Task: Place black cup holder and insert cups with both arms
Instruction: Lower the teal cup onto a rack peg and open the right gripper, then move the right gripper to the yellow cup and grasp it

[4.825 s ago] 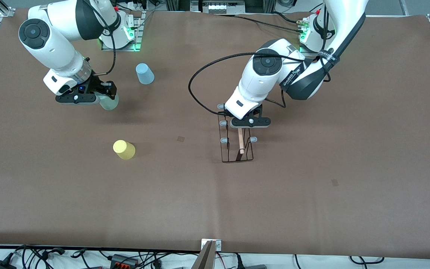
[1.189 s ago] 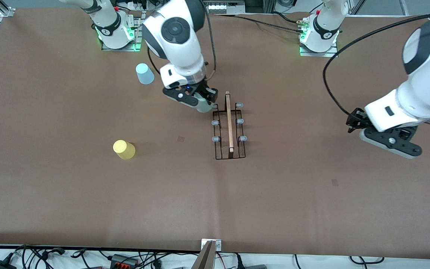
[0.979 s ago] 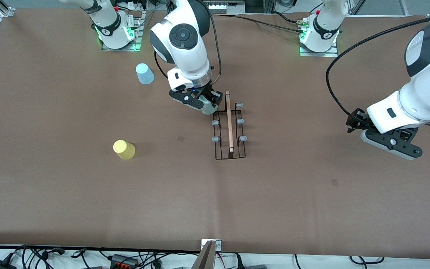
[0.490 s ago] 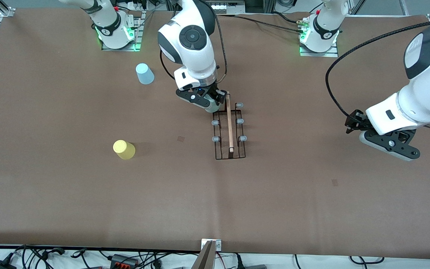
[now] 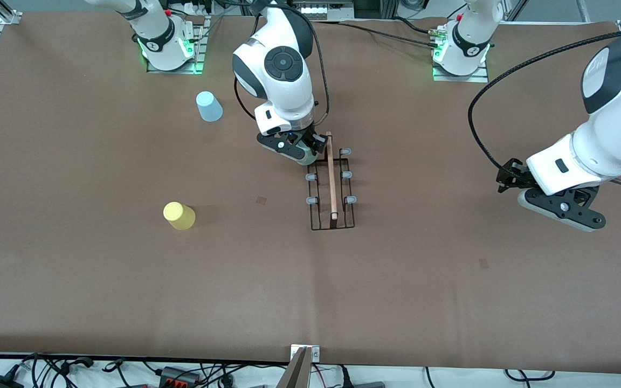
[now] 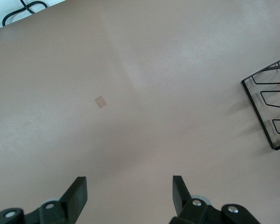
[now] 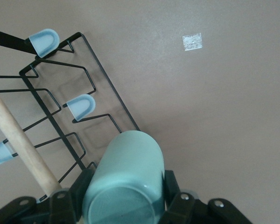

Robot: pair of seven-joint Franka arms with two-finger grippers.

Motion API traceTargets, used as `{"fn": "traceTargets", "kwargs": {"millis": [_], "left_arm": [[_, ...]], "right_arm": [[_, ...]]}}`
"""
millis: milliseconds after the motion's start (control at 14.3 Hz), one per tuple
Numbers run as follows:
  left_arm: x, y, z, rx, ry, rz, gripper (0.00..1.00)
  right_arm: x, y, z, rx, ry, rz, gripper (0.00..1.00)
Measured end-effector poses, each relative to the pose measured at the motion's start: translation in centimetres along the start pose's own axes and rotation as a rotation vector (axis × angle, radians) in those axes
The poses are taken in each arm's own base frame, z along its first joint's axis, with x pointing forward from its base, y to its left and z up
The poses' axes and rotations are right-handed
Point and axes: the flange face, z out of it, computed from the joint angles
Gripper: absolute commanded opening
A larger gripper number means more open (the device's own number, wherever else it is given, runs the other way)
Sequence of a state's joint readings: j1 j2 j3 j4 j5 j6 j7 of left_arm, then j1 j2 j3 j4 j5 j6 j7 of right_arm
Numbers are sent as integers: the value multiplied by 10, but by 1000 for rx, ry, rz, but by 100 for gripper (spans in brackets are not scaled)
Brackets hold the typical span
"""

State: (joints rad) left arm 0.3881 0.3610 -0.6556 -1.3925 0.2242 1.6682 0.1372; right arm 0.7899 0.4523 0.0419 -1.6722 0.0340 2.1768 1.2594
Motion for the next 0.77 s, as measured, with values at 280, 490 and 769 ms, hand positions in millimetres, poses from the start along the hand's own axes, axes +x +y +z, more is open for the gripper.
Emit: {"fn": "traceTargets", "kwargs": {"millis": [280,490,769], "left_arm": [[0,0,0,0,0,-1,82],[0,0,0,0,0,-2,82],[0,0,0,0,0,-2,82]], "right_arm": [[10,-1,-11,19,12,12,100],[51,19,-43,22,26,16,100],[165,118,-63,-78,-17,-133,100]]}}
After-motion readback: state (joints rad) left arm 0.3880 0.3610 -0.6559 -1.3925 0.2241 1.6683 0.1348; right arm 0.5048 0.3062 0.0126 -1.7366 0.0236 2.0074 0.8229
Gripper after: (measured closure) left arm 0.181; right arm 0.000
